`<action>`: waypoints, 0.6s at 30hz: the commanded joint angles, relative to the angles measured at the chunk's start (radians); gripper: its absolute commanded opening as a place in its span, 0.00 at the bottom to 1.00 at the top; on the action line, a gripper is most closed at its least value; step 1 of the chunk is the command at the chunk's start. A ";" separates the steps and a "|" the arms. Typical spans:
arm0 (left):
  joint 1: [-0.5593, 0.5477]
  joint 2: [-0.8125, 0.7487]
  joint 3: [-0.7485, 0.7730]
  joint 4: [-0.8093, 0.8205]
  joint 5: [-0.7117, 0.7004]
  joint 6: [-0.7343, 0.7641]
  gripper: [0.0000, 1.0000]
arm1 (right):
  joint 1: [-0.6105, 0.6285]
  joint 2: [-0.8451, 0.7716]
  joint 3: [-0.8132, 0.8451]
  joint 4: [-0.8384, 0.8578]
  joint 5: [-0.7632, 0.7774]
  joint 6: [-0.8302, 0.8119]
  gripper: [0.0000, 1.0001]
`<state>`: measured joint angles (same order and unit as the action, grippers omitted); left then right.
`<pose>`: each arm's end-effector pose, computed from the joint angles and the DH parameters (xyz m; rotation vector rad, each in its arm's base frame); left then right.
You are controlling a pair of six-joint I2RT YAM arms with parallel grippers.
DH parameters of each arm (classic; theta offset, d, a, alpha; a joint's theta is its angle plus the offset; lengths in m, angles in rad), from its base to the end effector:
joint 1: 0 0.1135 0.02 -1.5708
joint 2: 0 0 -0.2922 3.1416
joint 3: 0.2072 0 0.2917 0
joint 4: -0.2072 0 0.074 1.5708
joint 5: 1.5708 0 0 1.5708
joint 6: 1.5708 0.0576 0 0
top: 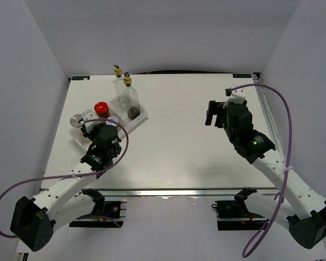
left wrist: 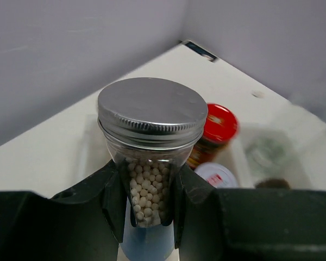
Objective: Organize the condiment bottles
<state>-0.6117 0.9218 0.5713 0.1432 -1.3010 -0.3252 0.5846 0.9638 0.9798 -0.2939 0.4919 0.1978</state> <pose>0.2116 -0.0806 0.2862 -0.6551 1.5073 0.4371 0.2300 0.1196 0.3838 -0.0112 1.8161 0.0993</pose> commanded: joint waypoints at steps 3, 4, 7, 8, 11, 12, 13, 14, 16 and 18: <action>0.168 -0.005 -0.062 0.217 0.029 0.034 0.27 | -0.040 -0.010 -0.027 0.121 -0.093 -0.008 0.89; 0.176 0.008 -0.100 0.266 0.026 0.084 0.28 | -0.042 -0.008 -0.027 0.122 -0.101 -0.008 0.89; 0.202 0.035 -0.175 0.462 0.057 0.144 0.32 | -0.048 -0.014 -0.035 0.130 -0.107 -0.014 0.90; 0.216 0.044 -0.183 0.505 0.072 0.135 0.33 | -0.049 -0.019 -0.047 0.134 -0.105 -0.015 0.89; 0.221 0.084 -0.195 0.567 0.097 0.147 0.33 | -0.058 -0.023 -0.058 0.156 -0.113 -0.017 0.89; 0.224 0.097 -0.200 0.593 0.094 0.153 0.33 | -0.060 -0.022 -0.058 0.156 -0.116 -0.020 0.89; 0.227 0.112 -0.206 0.619 0.088 0.164 0.34 | -0.062 -0.022 -0.058 0.157 -0.116 -0.021 0.89; 0.231 0.135 -0.217 0.665 0.072 0.164 0.34 | -0.063 -0.020 -0.064 0.160 -0.116 -0.021 0.89; 0.240 0.163 -0.232 0.716 0.077 0.164 0.34 | -0.066 -0.022 -0.073 0.171 -0.119 -0.024 0.89; 0.254 0.215 -0.246 0.785 0.069 0.160 0.35 | -0.071 -0.020 -0.078 0.177 -0.124 -0.026 0.89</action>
<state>-0.3756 1.1027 0.3378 0.7528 -1.2316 -0.1776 0.5217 0.9588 0.9089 -0.1822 0.3782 0.1818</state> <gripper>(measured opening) 0.406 0.895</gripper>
